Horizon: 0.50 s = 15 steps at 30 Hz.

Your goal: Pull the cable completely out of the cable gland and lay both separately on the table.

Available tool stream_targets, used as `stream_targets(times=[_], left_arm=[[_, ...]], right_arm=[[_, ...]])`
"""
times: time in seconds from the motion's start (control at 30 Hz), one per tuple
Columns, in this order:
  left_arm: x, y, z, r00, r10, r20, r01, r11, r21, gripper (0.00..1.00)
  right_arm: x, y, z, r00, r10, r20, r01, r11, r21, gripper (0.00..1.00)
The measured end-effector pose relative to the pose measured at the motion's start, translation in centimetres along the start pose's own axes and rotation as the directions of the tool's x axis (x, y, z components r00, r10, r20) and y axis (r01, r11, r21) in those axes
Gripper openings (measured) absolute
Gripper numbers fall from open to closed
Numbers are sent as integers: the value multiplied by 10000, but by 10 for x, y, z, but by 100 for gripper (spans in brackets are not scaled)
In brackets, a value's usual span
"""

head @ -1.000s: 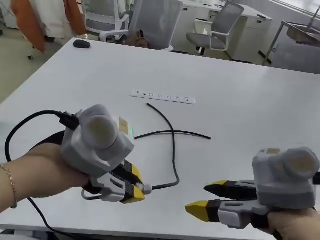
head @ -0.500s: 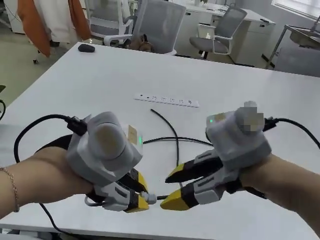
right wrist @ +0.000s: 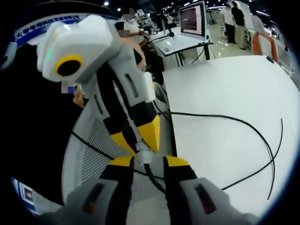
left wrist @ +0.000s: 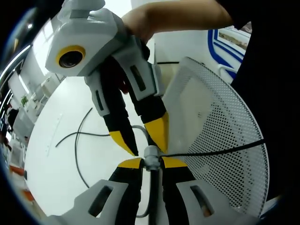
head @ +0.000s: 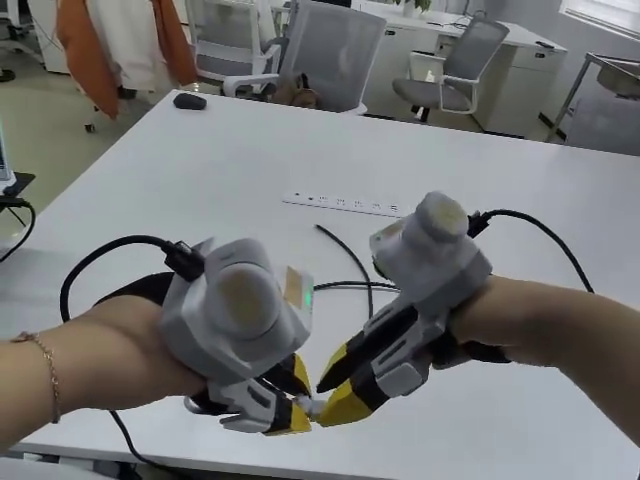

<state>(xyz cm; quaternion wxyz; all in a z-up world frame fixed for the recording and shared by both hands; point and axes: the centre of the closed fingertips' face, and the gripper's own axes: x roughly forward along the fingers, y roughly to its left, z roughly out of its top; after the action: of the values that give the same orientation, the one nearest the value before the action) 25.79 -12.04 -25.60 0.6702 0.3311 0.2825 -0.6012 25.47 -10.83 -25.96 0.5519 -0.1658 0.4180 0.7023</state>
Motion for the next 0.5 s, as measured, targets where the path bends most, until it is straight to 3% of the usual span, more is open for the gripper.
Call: stream_targets(times=[0.23,0.37,0.5], left_arm=[[0,-1,1,10000,-86,-35,87,9998,172,16],[2,-2,0,9999,-149,-80,151,9996,244,16],[3,-2,-1,9997,-189,-140,193,9994,298,16]], right_arm=[[4,7,-2,9986,471,-228,-473,9988,-116,16],[3,6,1,9984,562,-115,-562,9984,6,14],[5,4,-2,9985,402,-372,-403,9992,-17,12]])
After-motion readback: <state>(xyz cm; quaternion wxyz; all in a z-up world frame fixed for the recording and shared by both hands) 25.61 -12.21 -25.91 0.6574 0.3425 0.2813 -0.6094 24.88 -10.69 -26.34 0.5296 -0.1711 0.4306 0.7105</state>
